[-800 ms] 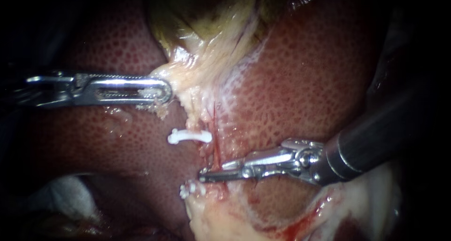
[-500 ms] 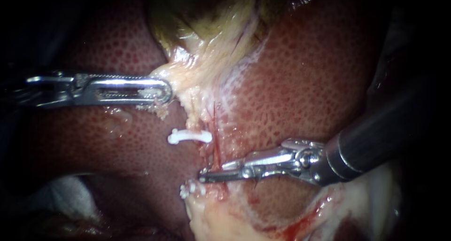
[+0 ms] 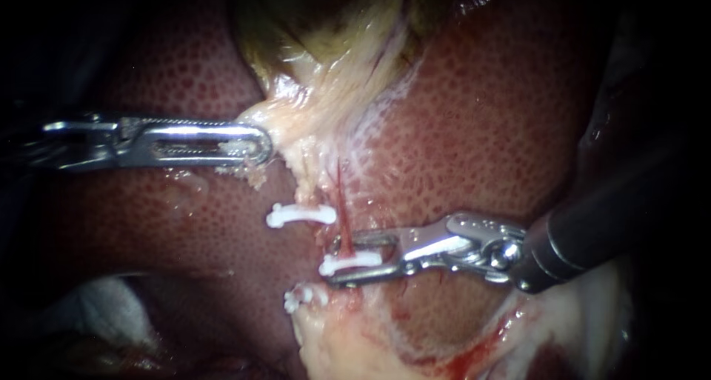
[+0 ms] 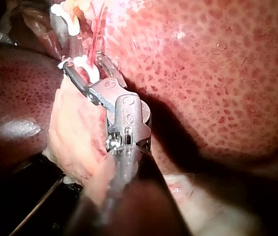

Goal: Going back first clip right tube

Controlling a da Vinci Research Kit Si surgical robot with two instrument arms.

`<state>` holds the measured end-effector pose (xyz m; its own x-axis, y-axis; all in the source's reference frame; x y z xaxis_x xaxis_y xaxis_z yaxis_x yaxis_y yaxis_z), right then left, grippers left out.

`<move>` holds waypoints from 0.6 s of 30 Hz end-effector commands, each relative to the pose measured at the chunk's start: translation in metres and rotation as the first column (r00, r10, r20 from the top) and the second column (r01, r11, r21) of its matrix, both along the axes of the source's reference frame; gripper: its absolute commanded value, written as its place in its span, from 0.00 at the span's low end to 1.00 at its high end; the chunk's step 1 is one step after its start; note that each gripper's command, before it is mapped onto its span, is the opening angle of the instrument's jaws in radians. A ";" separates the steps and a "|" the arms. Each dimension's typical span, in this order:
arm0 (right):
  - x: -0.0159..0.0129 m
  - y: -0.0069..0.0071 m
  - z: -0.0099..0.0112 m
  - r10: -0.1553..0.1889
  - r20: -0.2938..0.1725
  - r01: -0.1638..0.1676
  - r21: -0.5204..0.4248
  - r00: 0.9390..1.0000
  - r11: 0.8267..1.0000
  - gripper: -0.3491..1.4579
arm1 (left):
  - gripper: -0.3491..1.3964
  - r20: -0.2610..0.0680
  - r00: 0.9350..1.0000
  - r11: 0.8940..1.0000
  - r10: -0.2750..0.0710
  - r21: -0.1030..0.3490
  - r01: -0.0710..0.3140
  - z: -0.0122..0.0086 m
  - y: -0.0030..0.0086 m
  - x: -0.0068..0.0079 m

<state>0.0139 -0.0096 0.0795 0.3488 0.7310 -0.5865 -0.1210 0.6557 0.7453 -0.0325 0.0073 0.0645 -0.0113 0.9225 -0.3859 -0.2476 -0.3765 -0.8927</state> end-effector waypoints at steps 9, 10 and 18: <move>-0.0053 0.0030 -0.0038 -0.048 -0.029 0.046 -0.085 0.998 0.995 0.47 | 0.00 0.000 1.000 1.000 0.000 -0.001 0.000 0.0002 -0.0001 0.0000; -0.0063 0.0033 -0.0046 -0.072 -0.043 0.067 -0.096 0.996 0.993 0.47 | 0.00 0.000 1.000 1.000 0.000 -0.001 0.000 0.0002 -0.0001 0.0000; -0.0092 0.0057 -0.0107 -0.116 -0.074 0.104 -0.146 0.990 0.984 0.47 | 0.00 -0.001 1.000 1.000 0.000 -0.002 0.000 0.0005 -0.0001 -0.0001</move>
